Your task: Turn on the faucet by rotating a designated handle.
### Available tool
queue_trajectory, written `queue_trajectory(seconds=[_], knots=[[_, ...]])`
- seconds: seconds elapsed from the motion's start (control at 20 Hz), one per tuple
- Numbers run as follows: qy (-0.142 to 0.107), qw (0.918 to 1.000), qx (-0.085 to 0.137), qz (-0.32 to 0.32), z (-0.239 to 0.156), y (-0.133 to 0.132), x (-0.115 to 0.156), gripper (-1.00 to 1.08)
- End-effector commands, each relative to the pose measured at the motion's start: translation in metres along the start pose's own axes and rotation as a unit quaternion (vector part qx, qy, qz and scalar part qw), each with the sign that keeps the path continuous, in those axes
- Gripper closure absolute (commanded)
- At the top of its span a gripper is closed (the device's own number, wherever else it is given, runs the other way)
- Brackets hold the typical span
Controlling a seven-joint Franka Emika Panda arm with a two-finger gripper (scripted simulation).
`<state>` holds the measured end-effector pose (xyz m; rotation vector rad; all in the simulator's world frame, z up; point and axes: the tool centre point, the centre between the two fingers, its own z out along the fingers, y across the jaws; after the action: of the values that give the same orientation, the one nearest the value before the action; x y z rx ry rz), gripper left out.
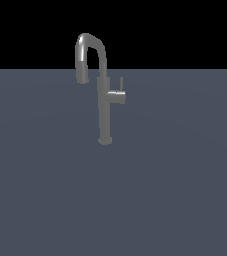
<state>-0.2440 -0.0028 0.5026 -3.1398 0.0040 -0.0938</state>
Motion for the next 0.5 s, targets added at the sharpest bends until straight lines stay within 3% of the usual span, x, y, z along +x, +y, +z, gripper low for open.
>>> queue_trajectory(seconds=[0.0,0.45], knots=[[0.0,1.0,0.0,0.0,0.0,0.0,0.0,1.08],[-0.014,0.9996,0.015,0.017,0.001,-0.002,0.011,1.08]])
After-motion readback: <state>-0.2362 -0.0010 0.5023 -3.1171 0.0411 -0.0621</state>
